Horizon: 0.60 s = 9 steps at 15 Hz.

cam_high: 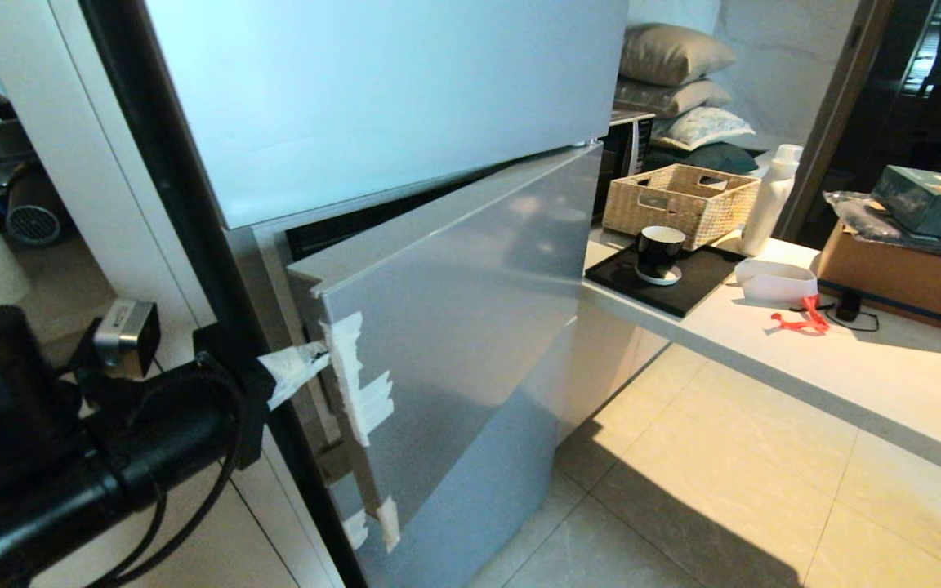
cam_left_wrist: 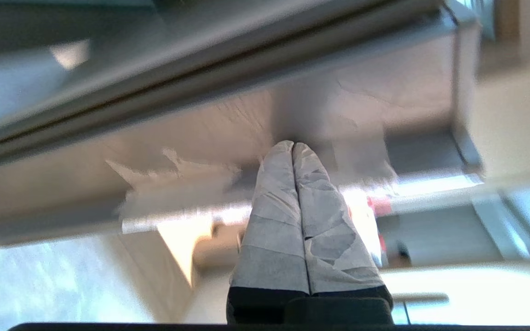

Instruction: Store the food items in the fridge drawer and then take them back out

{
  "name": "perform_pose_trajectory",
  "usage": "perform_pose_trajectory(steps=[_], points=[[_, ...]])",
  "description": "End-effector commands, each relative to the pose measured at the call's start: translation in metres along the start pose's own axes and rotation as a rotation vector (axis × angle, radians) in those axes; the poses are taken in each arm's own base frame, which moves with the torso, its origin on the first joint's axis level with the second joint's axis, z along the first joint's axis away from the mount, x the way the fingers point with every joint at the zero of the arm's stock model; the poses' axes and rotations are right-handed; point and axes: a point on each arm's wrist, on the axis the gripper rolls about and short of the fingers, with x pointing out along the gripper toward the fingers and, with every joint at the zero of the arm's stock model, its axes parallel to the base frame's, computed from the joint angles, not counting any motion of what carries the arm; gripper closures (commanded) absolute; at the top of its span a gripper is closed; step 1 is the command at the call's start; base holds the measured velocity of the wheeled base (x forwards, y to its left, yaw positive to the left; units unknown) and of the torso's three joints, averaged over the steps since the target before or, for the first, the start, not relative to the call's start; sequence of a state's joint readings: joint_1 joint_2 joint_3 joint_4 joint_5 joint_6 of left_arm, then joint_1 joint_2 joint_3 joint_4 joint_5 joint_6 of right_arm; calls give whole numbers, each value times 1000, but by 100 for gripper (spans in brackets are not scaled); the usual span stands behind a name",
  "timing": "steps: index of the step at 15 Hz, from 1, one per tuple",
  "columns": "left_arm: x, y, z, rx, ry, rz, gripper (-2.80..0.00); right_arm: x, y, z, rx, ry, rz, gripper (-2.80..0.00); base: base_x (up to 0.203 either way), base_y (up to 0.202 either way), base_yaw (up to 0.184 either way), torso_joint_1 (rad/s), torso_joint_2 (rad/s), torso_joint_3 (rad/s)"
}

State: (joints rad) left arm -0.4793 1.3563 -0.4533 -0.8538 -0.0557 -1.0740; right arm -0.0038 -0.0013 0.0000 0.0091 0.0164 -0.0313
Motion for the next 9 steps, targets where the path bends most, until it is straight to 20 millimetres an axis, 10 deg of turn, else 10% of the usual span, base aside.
perform_pose_trajectory(steps=[1, 9], points=[[-22, -14, -12, -1, 78, -110, 0, 0, 0, 0, -1, 1, 0, 0, 0, 0, 0, 0, 0, 0], [-96, -25, -10, 137, 170, -199, 0, 0, 0, 0, -1, 1, 1, 0, 0, 0, 0, 0, 0, 0]])
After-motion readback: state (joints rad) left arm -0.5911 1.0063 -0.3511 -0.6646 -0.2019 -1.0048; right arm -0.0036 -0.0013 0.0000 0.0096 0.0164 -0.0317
